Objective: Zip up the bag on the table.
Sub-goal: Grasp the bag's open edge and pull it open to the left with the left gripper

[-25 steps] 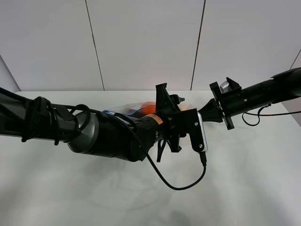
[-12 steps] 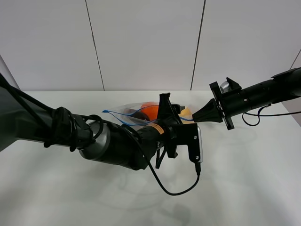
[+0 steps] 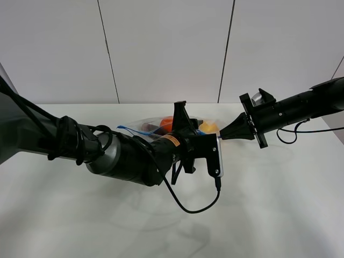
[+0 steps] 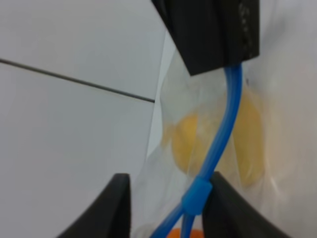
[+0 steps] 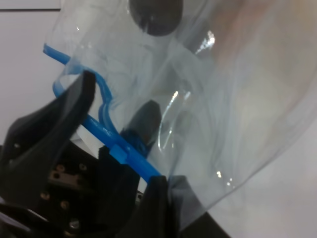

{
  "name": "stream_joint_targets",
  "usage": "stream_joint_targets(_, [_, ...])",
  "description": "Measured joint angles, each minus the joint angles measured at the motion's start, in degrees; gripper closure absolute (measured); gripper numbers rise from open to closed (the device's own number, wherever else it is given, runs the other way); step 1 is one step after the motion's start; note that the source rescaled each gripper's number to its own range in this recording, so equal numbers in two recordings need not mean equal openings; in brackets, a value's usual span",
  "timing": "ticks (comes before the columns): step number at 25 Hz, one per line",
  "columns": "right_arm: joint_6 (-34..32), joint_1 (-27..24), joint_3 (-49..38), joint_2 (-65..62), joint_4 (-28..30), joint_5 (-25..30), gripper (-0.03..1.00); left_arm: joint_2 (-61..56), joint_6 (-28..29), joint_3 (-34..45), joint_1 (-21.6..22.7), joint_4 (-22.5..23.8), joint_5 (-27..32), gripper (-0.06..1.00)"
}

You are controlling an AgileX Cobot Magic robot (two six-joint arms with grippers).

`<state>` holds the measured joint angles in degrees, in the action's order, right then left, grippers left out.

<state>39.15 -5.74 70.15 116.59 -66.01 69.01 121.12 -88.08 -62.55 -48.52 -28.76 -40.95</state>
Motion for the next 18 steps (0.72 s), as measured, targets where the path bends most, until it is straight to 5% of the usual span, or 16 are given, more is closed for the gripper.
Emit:
stream_joint_targets(5, [0.0,0.0,0.0,0.0,-0.05,0.0,0.97,0.0,0.0,0.0,0.0,0.27,0.02,0.59])
stream_joint_targets(18, [-0.45,0.0,0.0,0.0,-0.67,-0.01,0.97,0.0,0.89,1.54,0.01,0.66,0.01,0.6])
